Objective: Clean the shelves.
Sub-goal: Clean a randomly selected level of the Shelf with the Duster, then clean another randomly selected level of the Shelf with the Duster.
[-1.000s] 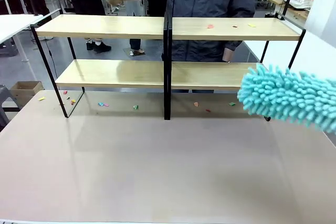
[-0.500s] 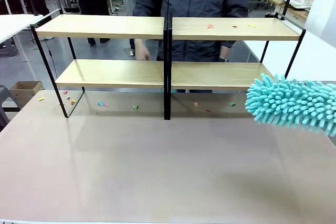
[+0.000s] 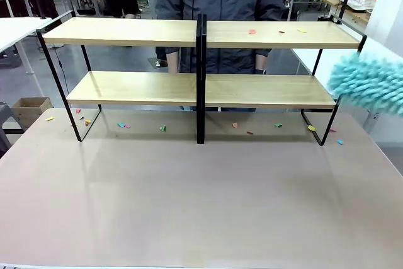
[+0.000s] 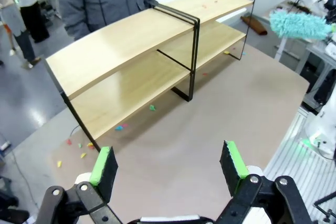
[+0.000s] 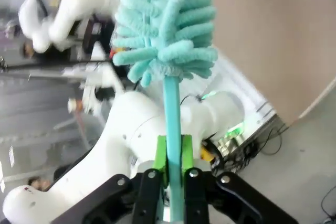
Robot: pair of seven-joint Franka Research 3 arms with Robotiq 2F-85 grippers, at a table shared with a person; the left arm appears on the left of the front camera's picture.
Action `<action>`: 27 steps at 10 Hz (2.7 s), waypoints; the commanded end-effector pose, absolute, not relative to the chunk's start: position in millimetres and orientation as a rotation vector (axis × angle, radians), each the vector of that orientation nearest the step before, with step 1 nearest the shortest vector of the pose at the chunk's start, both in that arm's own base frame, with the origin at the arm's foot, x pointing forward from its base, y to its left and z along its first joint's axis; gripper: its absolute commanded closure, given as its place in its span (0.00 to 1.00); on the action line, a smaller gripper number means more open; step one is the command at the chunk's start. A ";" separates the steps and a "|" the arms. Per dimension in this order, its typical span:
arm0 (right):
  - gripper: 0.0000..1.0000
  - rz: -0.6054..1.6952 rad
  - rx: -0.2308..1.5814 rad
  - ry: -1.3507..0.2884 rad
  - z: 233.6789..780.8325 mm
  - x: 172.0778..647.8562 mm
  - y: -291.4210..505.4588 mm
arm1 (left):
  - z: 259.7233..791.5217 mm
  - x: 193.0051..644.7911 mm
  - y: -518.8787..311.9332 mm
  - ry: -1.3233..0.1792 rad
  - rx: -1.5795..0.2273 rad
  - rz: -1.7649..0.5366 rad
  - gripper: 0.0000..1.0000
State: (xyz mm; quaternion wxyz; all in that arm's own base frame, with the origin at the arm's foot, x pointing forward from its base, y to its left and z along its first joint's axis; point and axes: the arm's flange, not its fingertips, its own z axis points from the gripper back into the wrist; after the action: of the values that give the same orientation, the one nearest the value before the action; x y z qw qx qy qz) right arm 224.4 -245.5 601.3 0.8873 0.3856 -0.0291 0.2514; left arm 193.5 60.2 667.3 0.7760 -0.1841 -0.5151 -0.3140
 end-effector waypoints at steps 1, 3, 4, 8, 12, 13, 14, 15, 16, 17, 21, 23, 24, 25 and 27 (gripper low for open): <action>0.88 0.493 0.806 -0.276 611.9 188.9 -274.2 | 668.0 191.9 60.6 -1.117 -0.391 -0.671 0.00; 0.88 0.454 0.873 -0.357 605.4 165.7 -298.0 | 668.0 191.9 60.6 -1.117 -0.391 -0.671 0.00; 0.88 0.453 0.891 -0.346 599.7 171.4 -297.4 | 668.0 191.9 60.6 -1.117 -0.391 -0.671 0.00; 0.88 0.409 0.851 -0.346 609.0 153.4 -305.2 | 668.0 191.9 60.6 -1.117 -0.391 -0.671 0.00; 0.88 0.409 0.851 -0.346 609.0 153.4 -305.2 | 668.0 191.9 60.6 -1.117 -0.391 -0.671 0.00; 0.88 0.409 0.851 -0.346 609.0 153.4 -305.2 | 668.0 191.9 60.6 -1.117 -0.391 -0.671 0.00; 0.88 0.409 0.851 -0.346 609.0 153.4 -305.2 | 668.0 191.9 60.6 -1.117 -0.391 -0.671 0.00; 0.88 0.409 0.851 -0.346 609.0 153.4 -305.2 | 668.0 191.9 60.6 -1.117 -0.391 -0.671 0.00; 0.88 0.409 0.851 -0.346 609.0 153.4 -305.2 | 668.0 191.9 60.6 -1.117 -0.391 -0.671 0.00; 0.88 0.409 0.851 -0.346 609.0 153.4 -305.2 | 668.0 191.9 60.6 -1.117 -0.391 -0.671 0.00; 0.88 0.490 0.599 -0.351 647.3 193.8 -236.5 | 668.0 191.9 60.6 -1.117 -0.391 -0.671 0.00; 0.88 0.637 0.366 -0.376 697.1 246.0 -138.4 | 668.0 191.9 60.6 -1.117 -0.391 -0.671 0.00; 0.88 0.685 0.253 -0.371 706.2 265.6 -87.5 | 668.0 191.9 60.6 -1.117 -0.391 -0.671 0.00; 0.88 0.764 0.179 -0.337 702.7 273.3 -44.2 | 668.0 191.9 60.6 -1.117 -0.391 -0.671 0.00; 0.88 0.684 0.362 -0.351 716.6 244.0 -121.7 | 668.0 191.9 60.6 -1.117 -0.391 -0.671 0.00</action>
State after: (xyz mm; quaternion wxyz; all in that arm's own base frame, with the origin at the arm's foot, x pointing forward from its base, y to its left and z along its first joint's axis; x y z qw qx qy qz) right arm 257.7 -69.2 721.7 0.9090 0.1384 -0.1652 0.3567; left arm 194.0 60.5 666.8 0.7760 -0.1849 -0.5149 -0.3137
